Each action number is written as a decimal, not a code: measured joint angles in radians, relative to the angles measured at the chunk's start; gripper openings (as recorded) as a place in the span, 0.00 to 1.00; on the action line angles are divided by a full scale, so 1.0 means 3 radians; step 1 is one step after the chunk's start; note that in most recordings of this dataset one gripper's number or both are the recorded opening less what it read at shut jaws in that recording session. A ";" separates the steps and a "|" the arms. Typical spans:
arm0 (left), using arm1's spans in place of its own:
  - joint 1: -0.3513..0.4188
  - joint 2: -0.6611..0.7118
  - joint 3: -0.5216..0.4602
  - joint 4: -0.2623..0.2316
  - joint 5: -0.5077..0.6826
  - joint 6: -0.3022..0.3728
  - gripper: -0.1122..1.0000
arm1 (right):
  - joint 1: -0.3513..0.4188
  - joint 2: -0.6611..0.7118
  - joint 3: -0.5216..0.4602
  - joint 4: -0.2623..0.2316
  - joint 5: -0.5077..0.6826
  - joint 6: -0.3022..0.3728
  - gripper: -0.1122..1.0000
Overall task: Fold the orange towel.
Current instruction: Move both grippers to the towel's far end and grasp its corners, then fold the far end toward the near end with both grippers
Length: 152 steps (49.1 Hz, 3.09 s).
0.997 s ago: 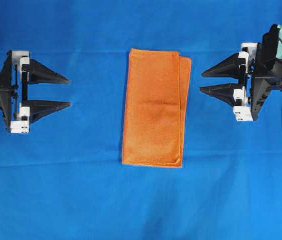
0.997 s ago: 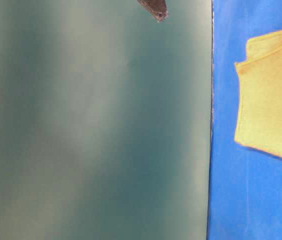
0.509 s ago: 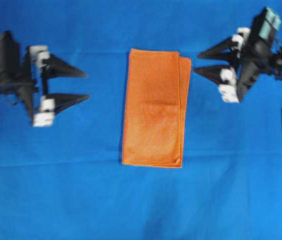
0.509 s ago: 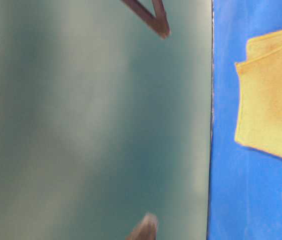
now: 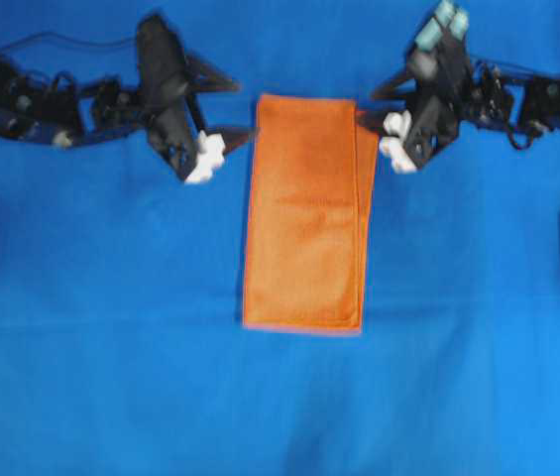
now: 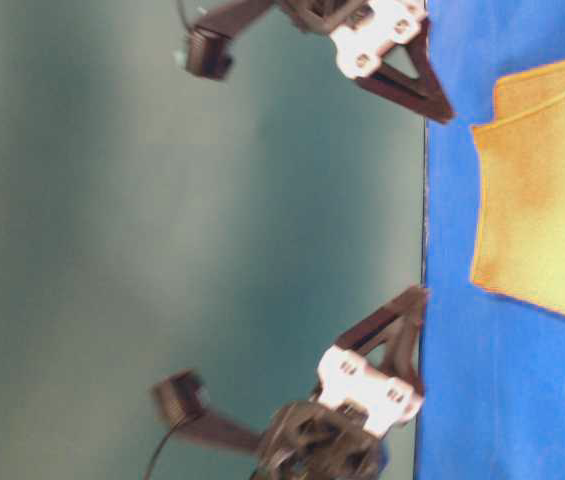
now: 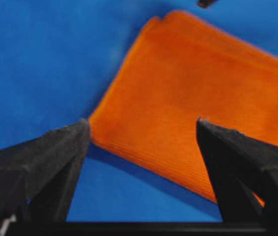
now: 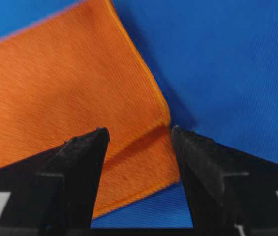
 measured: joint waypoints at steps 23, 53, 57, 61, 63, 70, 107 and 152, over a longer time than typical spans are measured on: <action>0.0169 0.0757 -0.0404 0.0005 -0.0041 0.0005 0.83 | -0.0123 0.0522 -0.0148 0.0000 -0.0159 -0.0010 0.64; 0.0174 0.0798 -0.0414 0.0005 0.0000 0.0164 0.12 | 0.0031 0.0583 -0.0215 -0.0056 -0.0148 -0.0005 0.12; 0.0169 0.0798 -0.0414 0.0005 0.0000 0.0164 0.12 | 0.0031 0.0583 -0.0220 -0.0056 -0.0148 -0.0005 0.12; 0.0169 0.0793 -0.0414 0.0005 0.0000 0.0164 0.12 | 0.0026 0.0573 -0.0225 -0.0056 -0.0143 -0.0005 0.12; 0.0169 0.0787 -0.0409 0.0000 0.0005 0.0169 0.12 | 0.0020 0.0552 -0.0225 -0.0061 -0.0143 -0.0005 0.12; 0.0169 0.0711 -0.0414 0.0005 0.0031 0.0184 0.12 | -0.0031 0.0424 -0.0225 -0.0061 -0.0092 -0.0026 0.12; 0.0112 0.0210 -0.0378 0.0005 0.0460 0.0286 0.12 | 0.0056 -0.0015 -0.0194 -0.0061 0.0107 -0.0031 0.12; -0.1401 -0.0276 -0.0102 0.0005 0.1094 0.0087 0.12 | 0.1739 -0.0496 -0.0097 0.0056 0.0583 0.0445 0.12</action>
